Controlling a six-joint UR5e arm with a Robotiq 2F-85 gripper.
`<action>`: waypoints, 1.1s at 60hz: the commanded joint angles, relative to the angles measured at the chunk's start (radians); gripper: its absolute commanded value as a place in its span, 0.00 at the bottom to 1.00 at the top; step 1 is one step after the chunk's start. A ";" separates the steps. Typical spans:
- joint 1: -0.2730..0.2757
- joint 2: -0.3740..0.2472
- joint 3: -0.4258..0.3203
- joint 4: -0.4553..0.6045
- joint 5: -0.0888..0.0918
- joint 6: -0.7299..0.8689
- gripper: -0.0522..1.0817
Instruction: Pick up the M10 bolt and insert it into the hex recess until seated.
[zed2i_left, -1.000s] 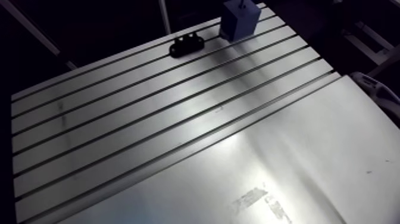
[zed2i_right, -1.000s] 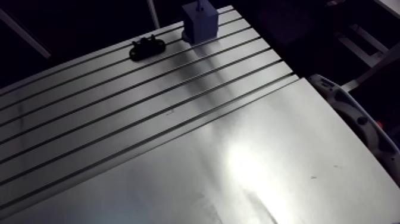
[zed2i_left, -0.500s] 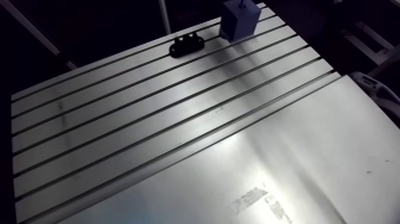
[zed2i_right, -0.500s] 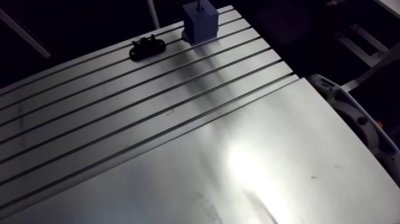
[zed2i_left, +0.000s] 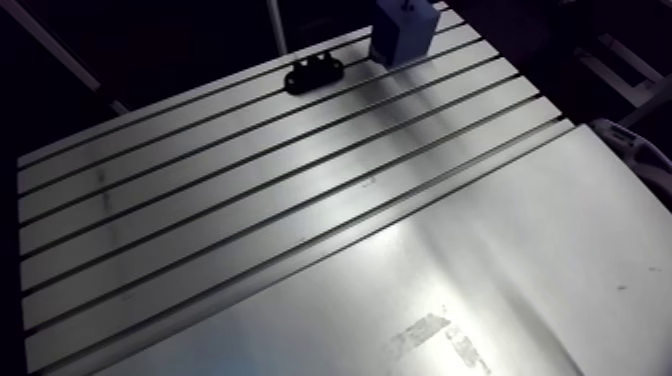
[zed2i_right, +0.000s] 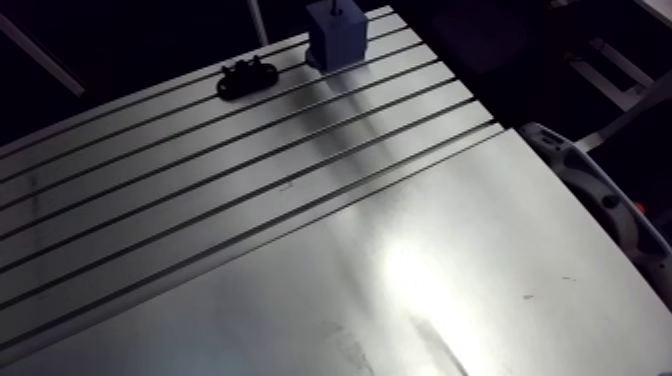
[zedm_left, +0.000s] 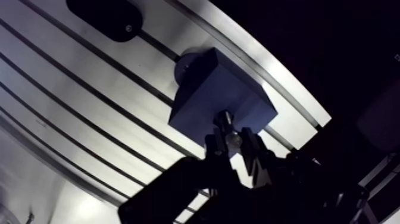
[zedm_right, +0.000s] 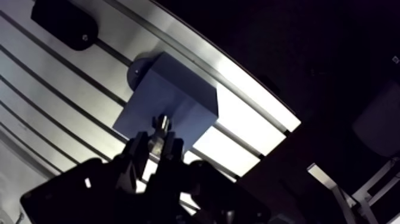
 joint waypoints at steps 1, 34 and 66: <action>0.001 0.007 -0.001 0.000 -0.002 0.001 1.00; 0.001 0.007 0.001 0.002 -0.001 0.000 1.00; 0.001 0.001 -0.015 0.014 -0.001 -0.002 0.99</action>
